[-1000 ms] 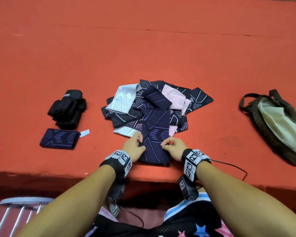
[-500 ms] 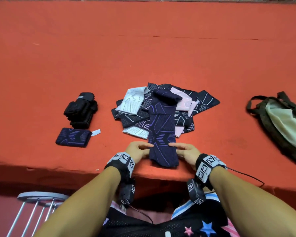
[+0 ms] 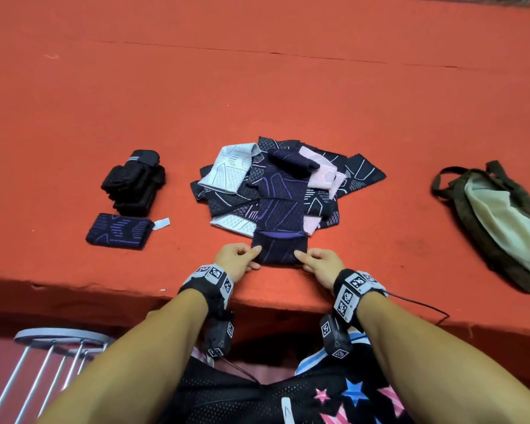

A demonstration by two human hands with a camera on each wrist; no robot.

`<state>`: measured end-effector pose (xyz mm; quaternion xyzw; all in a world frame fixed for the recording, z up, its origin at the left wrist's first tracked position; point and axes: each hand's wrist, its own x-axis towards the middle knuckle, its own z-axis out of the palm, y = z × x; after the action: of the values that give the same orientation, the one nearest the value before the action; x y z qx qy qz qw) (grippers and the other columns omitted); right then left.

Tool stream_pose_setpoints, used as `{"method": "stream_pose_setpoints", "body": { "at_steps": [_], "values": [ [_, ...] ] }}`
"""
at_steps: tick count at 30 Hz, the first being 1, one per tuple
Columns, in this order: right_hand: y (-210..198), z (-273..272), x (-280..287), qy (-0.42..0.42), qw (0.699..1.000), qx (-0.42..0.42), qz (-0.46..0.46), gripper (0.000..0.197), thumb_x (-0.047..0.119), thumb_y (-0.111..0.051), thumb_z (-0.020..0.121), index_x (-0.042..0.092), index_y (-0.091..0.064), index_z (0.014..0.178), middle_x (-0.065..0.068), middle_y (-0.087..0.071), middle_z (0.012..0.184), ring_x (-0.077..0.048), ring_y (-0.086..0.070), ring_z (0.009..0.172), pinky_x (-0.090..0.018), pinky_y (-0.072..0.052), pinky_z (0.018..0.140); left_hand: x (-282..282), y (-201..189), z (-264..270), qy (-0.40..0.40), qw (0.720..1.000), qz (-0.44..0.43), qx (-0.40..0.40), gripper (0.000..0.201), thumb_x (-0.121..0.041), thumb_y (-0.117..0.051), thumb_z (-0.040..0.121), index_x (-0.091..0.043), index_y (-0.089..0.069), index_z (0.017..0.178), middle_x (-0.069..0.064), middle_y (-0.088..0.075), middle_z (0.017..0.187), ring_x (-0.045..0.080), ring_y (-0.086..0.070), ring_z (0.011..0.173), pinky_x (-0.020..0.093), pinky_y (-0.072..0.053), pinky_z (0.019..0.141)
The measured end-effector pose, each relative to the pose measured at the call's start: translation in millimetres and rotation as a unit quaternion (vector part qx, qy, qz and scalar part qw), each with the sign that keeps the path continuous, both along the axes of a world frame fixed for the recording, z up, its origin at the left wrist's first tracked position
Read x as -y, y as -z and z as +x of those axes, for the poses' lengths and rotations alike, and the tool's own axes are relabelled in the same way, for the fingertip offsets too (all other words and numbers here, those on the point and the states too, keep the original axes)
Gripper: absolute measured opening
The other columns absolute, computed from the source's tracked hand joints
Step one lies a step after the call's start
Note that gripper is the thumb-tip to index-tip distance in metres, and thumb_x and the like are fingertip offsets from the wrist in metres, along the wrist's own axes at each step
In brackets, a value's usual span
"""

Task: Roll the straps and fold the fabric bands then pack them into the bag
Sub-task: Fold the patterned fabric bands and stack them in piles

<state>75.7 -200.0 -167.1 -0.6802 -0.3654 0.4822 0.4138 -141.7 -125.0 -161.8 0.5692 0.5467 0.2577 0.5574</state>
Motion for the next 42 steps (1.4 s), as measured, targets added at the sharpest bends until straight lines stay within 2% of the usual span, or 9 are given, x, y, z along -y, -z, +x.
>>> {"method": "stream_pose_setpoints", "body": {
  "at_steps": [5, 9, 17, 21, 24, 29, 32, 35, 42],
  "values": [
    [-4, 0, -3, 0.029, 0.999, 0.007, -0.027, 0.041, 0.037, -0.073, 0.089, 0.021, -0.060, 0.053, 0.004, -0.052, 0.052, -0.014, -0.043, 0.055, -0.028, -0.036, 0.060, -1, -2, 0, 0.001, 1.000, 0.006, -0.008, 0.032, -0.030, -0.065, 0.096, -0.011, -0.056, 0.072, 0.015, -0.074, 0.074, 0.002, -0.068, 0.058, 0.012, -0.049, 0.058],
    [3, -2, -10, 0.055, 0.997, 0.034, -0.043, 0.035, 0.030, -0.073, 0.087, 0.019, -0.064, 0.056, -0.001, -0.062, 0.057, -0.017, -0.054, 0.059, -0.032, -0.045, 0.069, -5, 4, 4, -0.027, 1.000, -0.010, -0.006, 0.034, -0.030, -0.071, 0.091, -0.017, -0.053, 0.066, 0.004, -0.067, 0.058, 0.021, -0.076, 0.072, 0.028, -0.051, 0.068],
    [3, -8, -15, 0.069, 0.996, 0.064, -0.002, 0.030, 0.016, -0.066, 0.094, 0.022, -0.042, 0.078, 0.004, -0.062, 0.055, -0.018, -0.071, 0.059, -0.028, -0.049, 0.057, -3, 7, 8, -0.038, 0.998, 0.042, -0.041, 0.034, -0.031, -0.077, 0.087, -0.018, -0.048, 0.075, 0.002, -0.058, 0.057, 0.019, -0.074, 0.061, 0.036, -0.045, 0.062],
    [11, -6, -18, 0.016, 0.996, 0.092, 0.007, 0.027, 0.013, -0.060, 0.097, 0.034, -0.048, 0.084, 0.012, -0.052, 0.046, -0.007, -0.063, 0.049, -0.054, -0.057, 0.078, -7, 13, 8, -0.028, 0.996, 0.072, -0.052, 0.034, -0.022, -0.071, 0.092, -0.021, -0.042, 0.075, -0.002, -0.048, 0.056, 0.019, -0.073, 0.058, 0.032, -0.040, 0.057],
    [12, -6, -20, 0.013, 0.995, 0.097, 0.007, 0.023, 0.017, -0.060, 0.096, 0.039, -0.064, 0.093, 0.007, -0.063, 0.057, -0.014, -0.070, 0.056, -0.056, -0.057, 0.084, -10, 15, 6, 0.002, 0.995, 0.082, -0.050, 0.012, -0.022, -0.067, 0.095, -0.029, -0.062, 0.088, -0.004, -0.055, 0.058, 0.018, -0.072, 0.057, 0.034, -0.051, 0.064],
    [17, -2, -21, 0.001, 0.995, 0.101, 0.011, 0.019, 0.031, -0.062, 0.087, 0.043, -0.067, 0.101, -0.001, -0.070, 0.063, -0.019, -0.072, 0.060, -0.055, -0.056, 0.085, -11, 9, 3, 0.018, 0.998, 0.053, -0.017, 0.021, -0.012, -0.070, 0.091, -0.021, -0.074, 0.110, -0.010, -0.060, 0.055, 0.019, -0.071, 0.058, 0.019, -0.051, 0.055],
    [11, 2, -17, -0.031, 0.996, 0.088, 0.005, 0.055, 0.038, -0.069, 0.067, 0.042, -0.061, 0.121, 0.010, -0.054, 0.058, -0.016, -0.066, 0.060, -0.045, -0.058, 0.082, -11, 8, 0, 0.049, 0.997, 0.047, -0.022, 0.050, 0.007, -0.075, 0.075, -0.021, -0.070, 0.116, -0.004, -0.065, 0.061, 0.021, -0.070, 0.065, 0.028, -0.056, 0.068],
    [11, 2, -16, -0.073, 0.988, 0.133, -0.004, 0.081, 0.032, -0.071, 0.061, 0.033, -0.053, 0.140, -0.004, -0.067, 0.075, -0.016, -0.060, 0.065, -0.044, -0.056, 0.078, -8, 7, 1, 0.045, 0.997, 0.050, -0.023, 0.049, 0.009, -0.072, 0.081, -0.023, -0.068, 0.117, 0.005, -0.059, 0.070, 0.021, -0.072, 0.063, 0.027, -0.055, 0.064],
    [0, -3, -9, -0.019, 0.991, 0.128, 0.036, 0.016, 0.017, -0.058, 0.099, 0.020, -0.068, 0.111, 0.003, -0.061, 0.071, -0.011, -0.060, 0.059, -0.023, -0.050, 0.058, -6, 6, 5, -0.004, 0.990, 0.124, -0.072, 0.011, -0.034, -0.075, 0.087, -0.028, -0.072, 0.079, -0.010, -0.065, 0.086, 0.023, -0.071, 0.076, 0.041, -0.058, 0.074]
  ]
}}
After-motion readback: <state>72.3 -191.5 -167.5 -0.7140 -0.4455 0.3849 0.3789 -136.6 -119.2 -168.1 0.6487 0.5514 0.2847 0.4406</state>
